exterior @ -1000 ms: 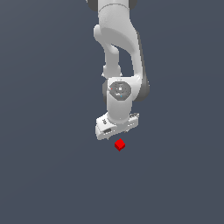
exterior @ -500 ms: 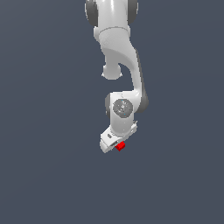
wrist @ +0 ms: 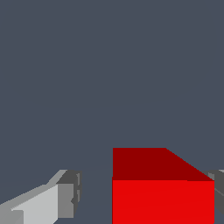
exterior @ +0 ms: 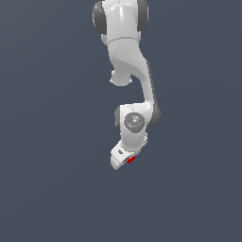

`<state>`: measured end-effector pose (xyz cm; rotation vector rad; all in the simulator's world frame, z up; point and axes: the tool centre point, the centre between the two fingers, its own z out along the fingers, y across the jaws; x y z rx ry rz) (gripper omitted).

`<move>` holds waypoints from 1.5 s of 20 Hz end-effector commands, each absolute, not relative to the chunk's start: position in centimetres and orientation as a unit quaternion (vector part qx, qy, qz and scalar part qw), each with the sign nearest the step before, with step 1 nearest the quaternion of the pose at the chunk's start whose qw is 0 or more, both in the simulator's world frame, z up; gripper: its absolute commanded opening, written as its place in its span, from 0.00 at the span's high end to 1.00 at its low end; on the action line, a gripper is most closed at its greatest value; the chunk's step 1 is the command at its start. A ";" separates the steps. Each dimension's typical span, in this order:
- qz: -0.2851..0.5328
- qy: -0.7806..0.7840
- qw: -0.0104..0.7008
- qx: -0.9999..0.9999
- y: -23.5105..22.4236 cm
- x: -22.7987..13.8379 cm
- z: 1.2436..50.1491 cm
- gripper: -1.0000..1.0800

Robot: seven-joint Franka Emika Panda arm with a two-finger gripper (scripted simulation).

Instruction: Pick up the red cube and move it to a goal position.

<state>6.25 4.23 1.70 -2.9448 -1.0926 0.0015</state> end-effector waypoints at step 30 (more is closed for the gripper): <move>0.000 -0.344 0.000 -0.939 1.8 5.8 8.6 1.00</move>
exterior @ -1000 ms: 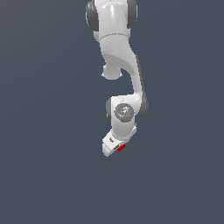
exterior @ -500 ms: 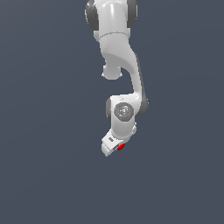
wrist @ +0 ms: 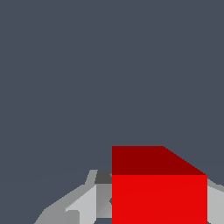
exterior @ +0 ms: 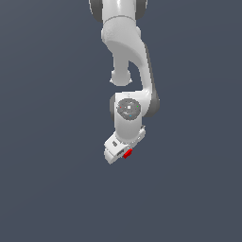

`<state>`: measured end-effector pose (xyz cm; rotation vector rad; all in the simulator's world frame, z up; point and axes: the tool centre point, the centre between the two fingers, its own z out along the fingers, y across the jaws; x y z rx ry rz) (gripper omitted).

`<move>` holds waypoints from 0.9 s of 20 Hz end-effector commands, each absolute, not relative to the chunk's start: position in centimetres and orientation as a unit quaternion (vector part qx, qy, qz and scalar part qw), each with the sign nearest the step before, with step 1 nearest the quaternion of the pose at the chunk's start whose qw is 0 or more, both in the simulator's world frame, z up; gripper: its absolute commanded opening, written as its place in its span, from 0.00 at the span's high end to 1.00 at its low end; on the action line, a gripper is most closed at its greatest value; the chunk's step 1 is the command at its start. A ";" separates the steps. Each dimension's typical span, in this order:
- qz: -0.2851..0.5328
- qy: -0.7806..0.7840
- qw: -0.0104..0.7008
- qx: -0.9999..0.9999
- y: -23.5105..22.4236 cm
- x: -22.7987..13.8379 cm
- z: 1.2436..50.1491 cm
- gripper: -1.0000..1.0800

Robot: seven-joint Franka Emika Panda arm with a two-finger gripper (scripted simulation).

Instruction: Pick up the red cube and move it to a goal position.

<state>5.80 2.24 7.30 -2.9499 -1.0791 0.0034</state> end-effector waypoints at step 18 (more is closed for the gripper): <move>0.000 -0.344 0.000 -0.939 -4.8 4.9 27.4 1.00</move>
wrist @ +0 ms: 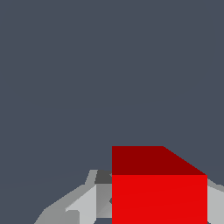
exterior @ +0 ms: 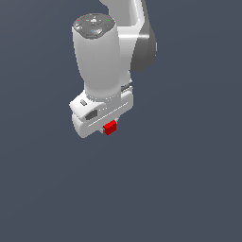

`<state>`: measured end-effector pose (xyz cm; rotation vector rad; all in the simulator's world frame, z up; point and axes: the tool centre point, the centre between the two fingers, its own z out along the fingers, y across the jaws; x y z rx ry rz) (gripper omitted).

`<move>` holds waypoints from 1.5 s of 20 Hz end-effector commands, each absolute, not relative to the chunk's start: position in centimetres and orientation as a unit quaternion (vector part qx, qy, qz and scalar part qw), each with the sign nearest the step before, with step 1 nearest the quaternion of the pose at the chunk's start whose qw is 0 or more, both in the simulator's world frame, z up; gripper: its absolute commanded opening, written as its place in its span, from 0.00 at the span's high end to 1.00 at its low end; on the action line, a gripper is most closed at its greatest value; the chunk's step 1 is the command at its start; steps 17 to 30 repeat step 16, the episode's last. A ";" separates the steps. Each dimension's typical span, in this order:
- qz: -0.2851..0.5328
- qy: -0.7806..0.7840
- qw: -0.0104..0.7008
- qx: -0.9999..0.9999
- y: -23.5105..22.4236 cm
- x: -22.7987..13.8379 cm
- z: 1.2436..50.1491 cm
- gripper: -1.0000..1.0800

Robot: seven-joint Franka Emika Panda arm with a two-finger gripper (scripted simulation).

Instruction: Pick up the red cube and move it to a goal position.

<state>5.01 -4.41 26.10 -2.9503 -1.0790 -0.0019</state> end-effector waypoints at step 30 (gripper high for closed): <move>0.000 -0.343 0.000 -0.939 -6.5 5.2 31.7 1.00</move>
